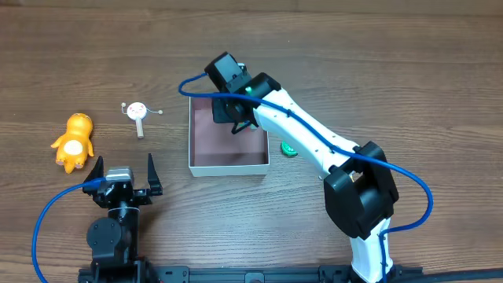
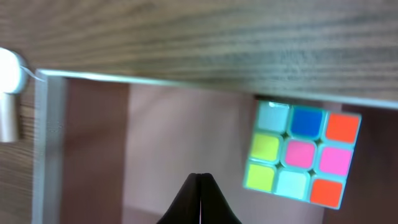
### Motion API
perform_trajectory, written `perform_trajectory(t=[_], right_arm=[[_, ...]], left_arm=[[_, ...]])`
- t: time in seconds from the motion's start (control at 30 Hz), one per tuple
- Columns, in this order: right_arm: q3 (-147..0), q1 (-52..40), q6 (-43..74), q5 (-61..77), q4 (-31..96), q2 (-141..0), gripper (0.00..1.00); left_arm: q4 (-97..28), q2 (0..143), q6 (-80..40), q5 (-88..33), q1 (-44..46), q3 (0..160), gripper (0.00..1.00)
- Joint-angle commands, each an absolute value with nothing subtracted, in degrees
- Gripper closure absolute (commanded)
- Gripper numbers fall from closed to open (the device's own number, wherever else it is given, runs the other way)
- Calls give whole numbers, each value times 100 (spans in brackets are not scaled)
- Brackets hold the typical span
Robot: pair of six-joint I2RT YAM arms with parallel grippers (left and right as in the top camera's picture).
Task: Pack container
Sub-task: 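Lift the cube and carry it over the box with the right gripper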
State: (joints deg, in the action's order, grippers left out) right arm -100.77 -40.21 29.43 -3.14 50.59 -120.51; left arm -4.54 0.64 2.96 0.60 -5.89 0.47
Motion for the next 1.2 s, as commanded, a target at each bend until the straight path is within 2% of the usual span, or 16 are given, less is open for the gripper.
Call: perform_trajectory(t=[0.0, 0.4, 1.17], right_arm=[[-9765, -4047, 3022, -287, 4713, -11985, 96], [-9701, -4047, 3022, -659, 4674, -12431, 96], [-9701, -4036, 3044, -1409, 4386, -12433, 96]], left_arm=[[-445, 27, 259, -23, -598, 27, 0], [-445, 27, 259, -23, -598, 27, 0], [-445, 27, 259, -23, -598, 27, 0]])
